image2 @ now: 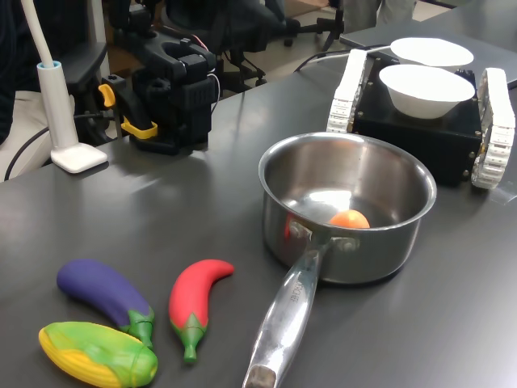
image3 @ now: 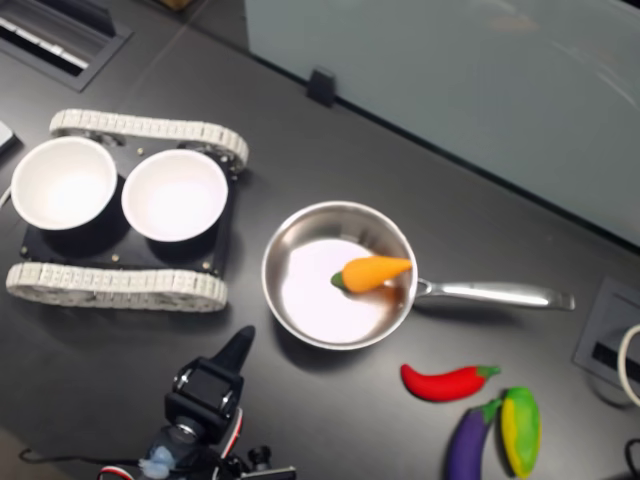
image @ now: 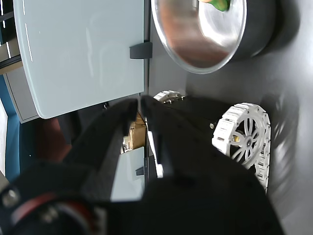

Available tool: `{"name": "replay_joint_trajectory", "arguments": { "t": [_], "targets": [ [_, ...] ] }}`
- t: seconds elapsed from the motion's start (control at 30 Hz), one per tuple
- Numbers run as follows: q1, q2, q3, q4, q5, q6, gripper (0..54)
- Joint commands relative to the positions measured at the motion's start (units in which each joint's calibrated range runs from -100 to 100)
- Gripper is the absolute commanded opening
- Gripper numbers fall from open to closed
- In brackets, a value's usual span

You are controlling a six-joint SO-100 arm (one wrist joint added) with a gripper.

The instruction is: Pick up the carrot and place them in the pan

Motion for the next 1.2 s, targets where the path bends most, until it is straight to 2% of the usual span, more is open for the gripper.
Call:
{"name": "replay_joint_trajectory", "arguments": {
  "t": [0.0, 0.23, 0.67, 0.9, 1.17],
  "targets": [
    [-1.3, -2.2, 4.4, -0.8, 1.1, -0.7, 0.0],
    [-1.2, -4.4, 16.4, -4.5, 1.2, -0.8, 0.0],
    [0.4, -9.7, 32.9, -7.8, 0.9, -1.8, 0.0],
    [3.1, -10.8, 44.2, -12.7, 1.3, -1.8, 0.0],
    [3.9, -12.4, 49.7, -14.1, 1.3, -1.7, 0.0]
  ]
}}
